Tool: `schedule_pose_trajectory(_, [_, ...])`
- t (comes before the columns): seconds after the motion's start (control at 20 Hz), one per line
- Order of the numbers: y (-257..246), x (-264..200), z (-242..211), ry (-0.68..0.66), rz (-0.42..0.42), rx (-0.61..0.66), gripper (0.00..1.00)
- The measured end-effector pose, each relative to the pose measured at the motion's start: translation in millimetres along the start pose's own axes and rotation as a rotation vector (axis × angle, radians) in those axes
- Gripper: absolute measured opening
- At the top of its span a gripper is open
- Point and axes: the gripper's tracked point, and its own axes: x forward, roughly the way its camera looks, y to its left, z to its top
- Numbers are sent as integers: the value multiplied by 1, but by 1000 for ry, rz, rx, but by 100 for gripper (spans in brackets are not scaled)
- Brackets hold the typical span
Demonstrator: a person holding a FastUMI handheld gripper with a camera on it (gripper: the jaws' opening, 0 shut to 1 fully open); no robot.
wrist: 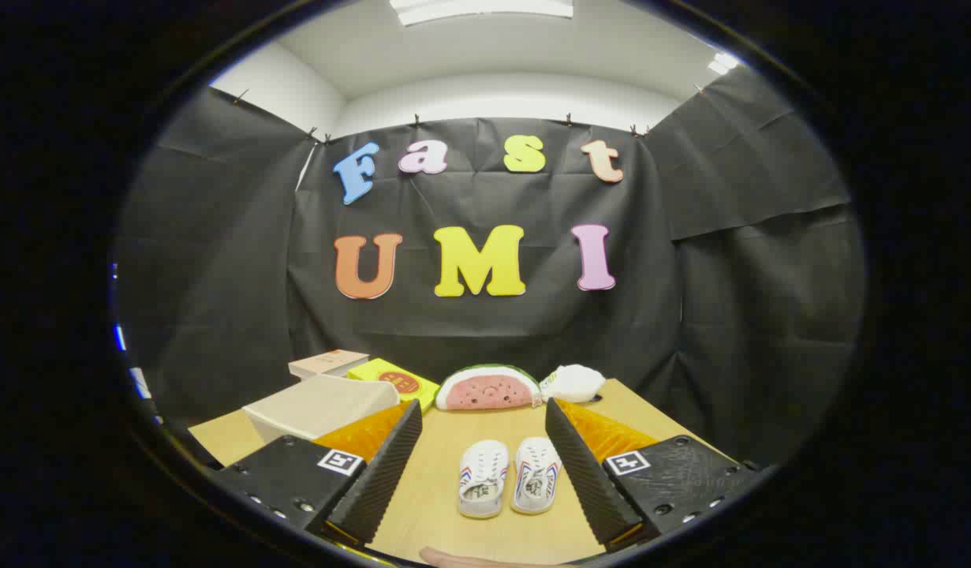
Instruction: Open the storage box then place both shoes into the box .Put the left shoe in first, then the right shoe, with the right side of both shoes facing outward in a uniform manner.
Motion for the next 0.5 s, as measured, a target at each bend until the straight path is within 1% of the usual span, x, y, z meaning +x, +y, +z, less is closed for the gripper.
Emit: schedule_pose_trajectory(0.5, [-6,9,-13,26,3,-1,95])
